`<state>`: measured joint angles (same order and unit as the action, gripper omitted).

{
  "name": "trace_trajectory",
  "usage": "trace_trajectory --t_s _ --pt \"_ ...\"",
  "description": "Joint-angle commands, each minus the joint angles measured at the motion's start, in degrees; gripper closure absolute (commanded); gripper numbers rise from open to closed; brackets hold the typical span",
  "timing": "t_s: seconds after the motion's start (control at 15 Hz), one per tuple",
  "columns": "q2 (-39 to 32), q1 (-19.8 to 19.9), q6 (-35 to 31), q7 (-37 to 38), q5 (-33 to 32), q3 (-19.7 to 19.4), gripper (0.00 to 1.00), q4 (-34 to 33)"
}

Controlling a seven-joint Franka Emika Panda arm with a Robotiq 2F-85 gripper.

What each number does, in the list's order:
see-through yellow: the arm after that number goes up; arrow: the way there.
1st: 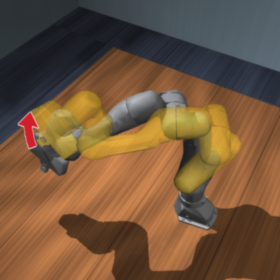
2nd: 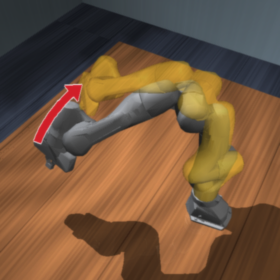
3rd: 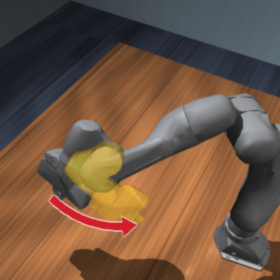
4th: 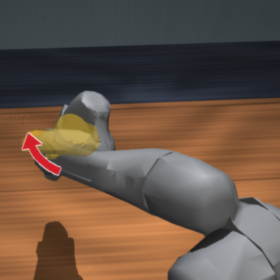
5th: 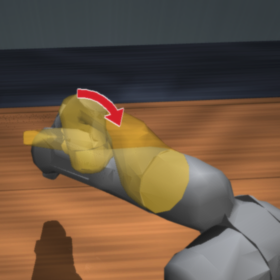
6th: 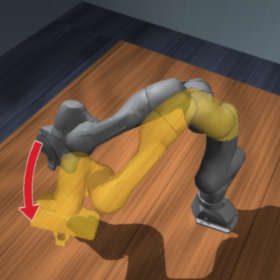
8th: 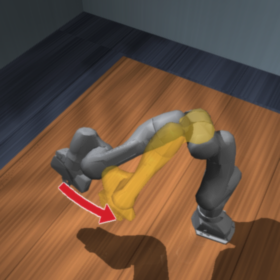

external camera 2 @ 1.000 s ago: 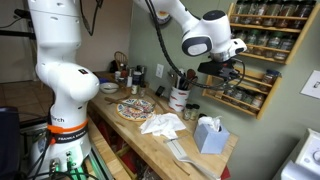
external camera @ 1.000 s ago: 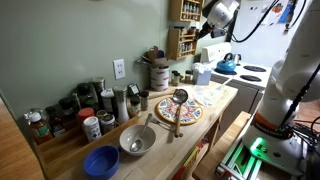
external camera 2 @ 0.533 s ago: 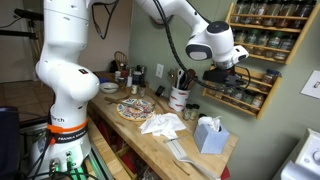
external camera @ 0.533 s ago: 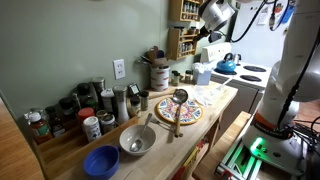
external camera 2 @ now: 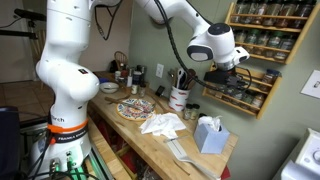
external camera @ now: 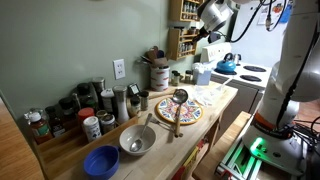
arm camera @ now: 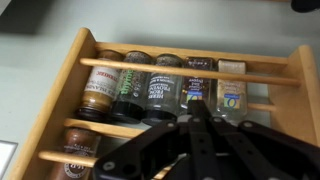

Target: Move the two bottles on the bottom compartment of the bottom shelf to the left, then put one bottle on the space created

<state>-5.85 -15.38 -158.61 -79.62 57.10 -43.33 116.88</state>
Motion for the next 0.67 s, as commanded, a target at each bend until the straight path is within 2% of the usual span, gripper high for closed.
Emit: trace_trajectory --t_s 0.0,0.4,0.6 --pt "-2.1 1.3 2.1 -5.8 6.4 1.1 1.0 -2.1" --pt "-6.2 4.7 7.8 -18.2 21.8 1.9 1.0 -4.6" --pt "-8.6 6.5 11.8 -21.8 27.2 1.9 1.0 -5.9"
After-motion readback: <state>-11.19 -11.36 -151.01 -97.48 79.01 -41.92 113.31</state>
